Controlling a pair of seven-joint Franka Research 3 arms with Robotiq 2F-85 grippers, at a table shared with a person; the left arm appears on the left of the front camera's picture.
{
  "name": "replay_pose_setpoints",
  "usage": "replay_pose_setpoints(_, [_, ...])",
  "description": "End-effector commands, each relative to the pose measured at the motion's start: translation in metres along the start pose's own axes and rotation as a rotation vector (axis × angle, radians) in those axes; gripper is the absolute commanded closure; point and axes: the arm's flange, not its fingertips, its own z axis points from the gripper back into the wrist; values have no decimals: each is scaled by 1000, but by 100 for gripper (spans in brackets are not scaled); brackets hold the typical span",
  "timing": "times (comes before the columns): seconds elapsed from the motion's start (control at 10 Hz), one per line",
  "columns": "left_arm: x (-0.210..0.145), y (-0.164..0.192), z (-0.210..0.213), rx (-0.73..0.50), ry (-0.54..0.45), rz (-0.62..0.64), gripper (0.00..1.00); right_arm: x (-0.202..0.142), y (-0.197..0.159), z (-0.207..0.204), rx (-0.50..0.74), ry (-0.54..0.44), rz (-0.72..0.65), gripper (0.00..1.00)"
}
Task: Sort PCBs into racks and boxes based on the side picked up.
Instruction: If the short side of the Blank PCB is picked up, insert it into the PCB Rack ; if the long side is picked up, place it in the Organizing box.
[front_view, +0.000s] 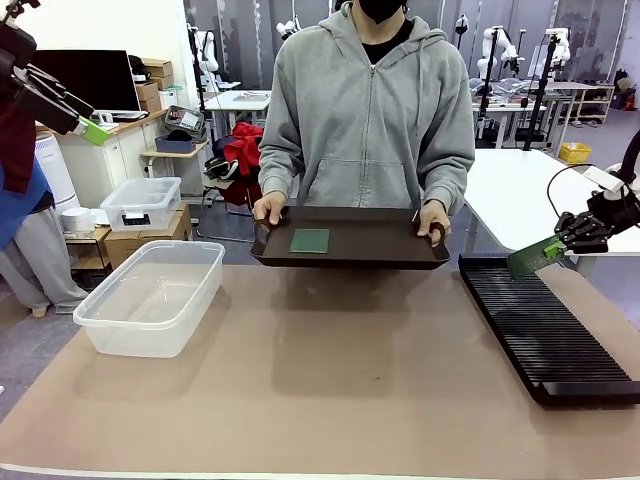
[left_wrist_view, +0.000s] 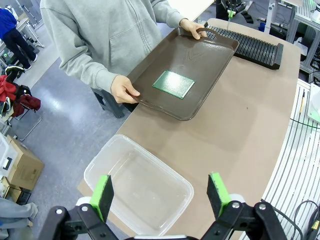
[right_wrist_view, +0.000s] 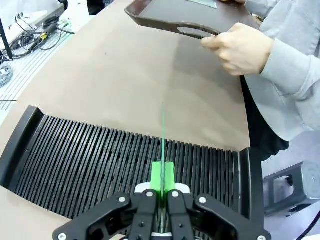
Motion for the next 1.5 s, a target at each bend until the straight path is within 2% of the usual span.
replay_pose_setpoints(0.0, [-2, 0, 0, 0, -1, 4, 0, -2, -2, -2, 4, 0, 2, 98])
replay_pose_setpoints(0.7, [-2, 0, 0, 0, -1, 4, 0, -3, 0, -1, 1, -2, -4, 98])
replay_pose_setpoints(0.8, [-2, 0, 0, 0, -1, 4, 0, -4, 3, -3, 31, -13, -18, 98])
replay_pose_setpoints(1.4, [-2, 0, 0, 0, -1, 4, 0, -11, 5, -19, 30, 35, 31, 98])
